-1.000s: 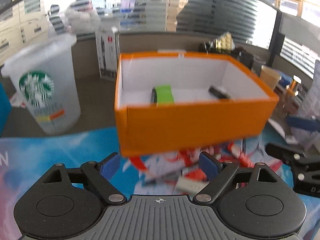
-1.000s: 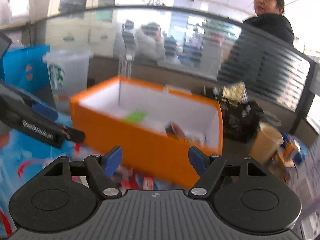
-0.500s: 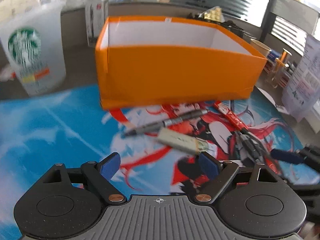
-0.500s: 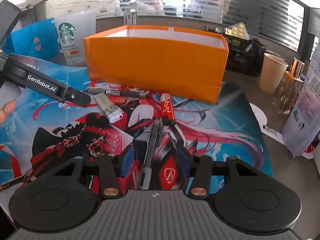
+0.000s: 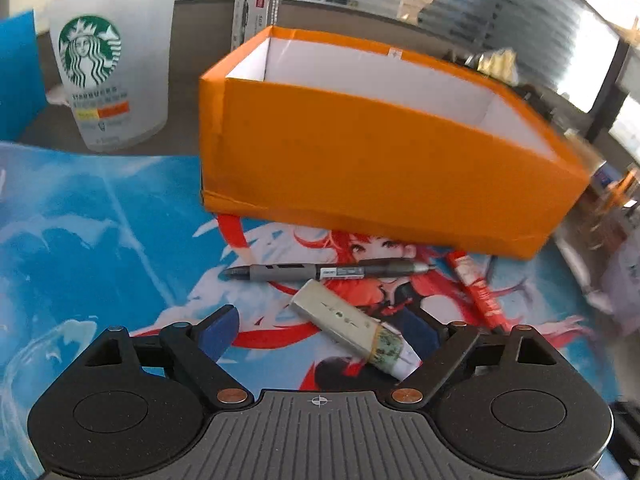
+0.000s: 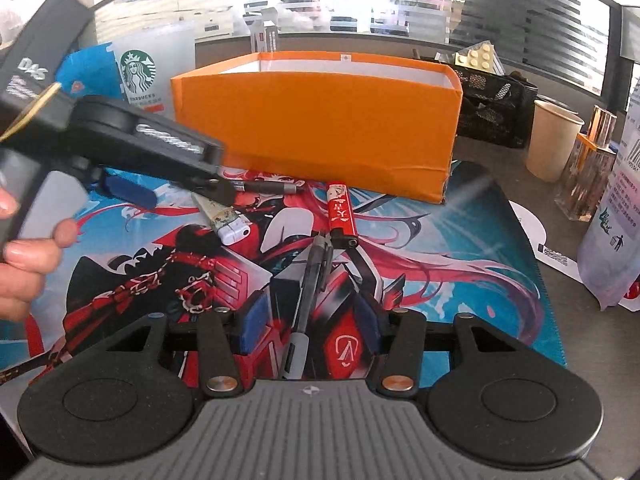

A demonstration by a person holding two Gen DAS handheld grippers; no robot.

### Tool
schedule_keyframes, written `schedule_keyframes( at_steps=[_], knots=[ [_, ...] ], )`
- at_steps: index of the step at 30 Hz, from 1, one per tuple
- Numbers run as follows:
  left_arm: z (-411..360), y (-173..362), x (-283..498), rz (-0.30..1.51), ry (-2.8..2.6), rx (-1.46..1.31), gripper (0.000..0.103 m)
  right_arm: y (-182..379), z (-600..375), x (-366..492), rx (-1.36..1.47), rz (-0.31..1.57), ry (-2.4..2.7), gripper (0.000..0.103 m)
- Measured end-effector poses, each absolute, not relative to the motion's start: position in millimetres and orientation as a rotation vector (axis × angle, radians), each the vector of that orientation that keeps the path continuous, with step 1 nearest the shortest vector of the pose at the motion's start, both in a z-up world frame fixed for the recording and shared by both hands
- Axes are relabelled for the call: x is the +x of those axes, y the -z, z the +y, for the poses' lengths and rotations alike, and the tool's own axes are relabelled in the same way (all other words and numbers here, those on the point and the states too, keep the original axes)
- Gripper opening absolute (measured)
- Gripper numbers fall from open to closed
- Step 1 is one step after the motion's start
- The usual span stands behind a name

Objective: Organize rigid objects
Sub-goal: 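Grasp the white USB stick with the left tool while the right tool grasps a dark pen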

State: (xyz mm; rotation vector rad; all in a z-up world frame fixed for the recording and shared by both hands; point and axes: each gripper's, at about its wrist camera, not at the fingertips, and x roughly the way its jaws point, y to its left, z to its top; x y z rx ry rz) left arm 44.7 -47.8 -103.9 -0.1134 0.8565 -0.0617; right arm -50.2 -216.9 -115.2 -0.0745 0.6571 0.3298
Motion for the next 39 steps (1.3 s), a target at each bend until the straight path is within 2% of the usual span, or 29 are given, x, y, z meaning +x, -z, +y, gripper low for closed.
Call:
schedule_keyframes(
  at_steps=[4,7,16,20,26,27,28,29,30,31,35,37,39],
  knots=[
    [-72,114,36,0.829,0.074,0.062,0.1,116,-214,-52,-0.1,0.648,-0.331,0.047],
    [-65,115,32,0.825,0.103,0.064,0.102,116,-213,-53,-0.116,0.645,-0.332,0.047],
    [-28,118,20,0.797,0.157,0.091,0.103,116,-206,-56,-0.143,0.637,-0.343,0.039],
    [-14,117,18,0.774,0.175,0.087,0.099,116,-200,-57,-0.15,0.634,-0.351,0.036],
    [-8,115,17,0.734,0.174,0.086,0.076,116,-195,-56,-0.146,0.63,-0.344,0.036],
    [-8,115,16,0.726,0.175,0.088,0.068,116,-195,-56,-0.144,0.629,-0.342,0.036],
    [-8,114,16,0.718,0.178,0.091,0.053,116,-194,-56,-0.145,0.628,-0.339,0.036],
    [-10,114,15,0.71,0.187,0.098,0.043,117,-193,-56,-0.145,0.626,-0.336,0.036],
    [-13,113,13,0.705,0.205,0.111,0.027,117,-193,-56,-0.145,0.625,-0.334,0.036],
    [-16,112,12,0.702,0.219,0.125,0.022,117,-192,-56,-0.145,0.624,-0.332,0.035],
    [-16,113,11,0.698,0.223,0.128,0.022,117,-191,-56,-0.132,0.625,-0.337,0.026],
    [-14,112,11,0.705,0.224,0.119,0.022,117,-191,-56,-0.143,0.618,-0.318,0.015],
    [-14,112,10,0.706,0.223,0.122,0.021,117,-192,-55,-0.141,0.616,-0.311,0.01]
  ],
)
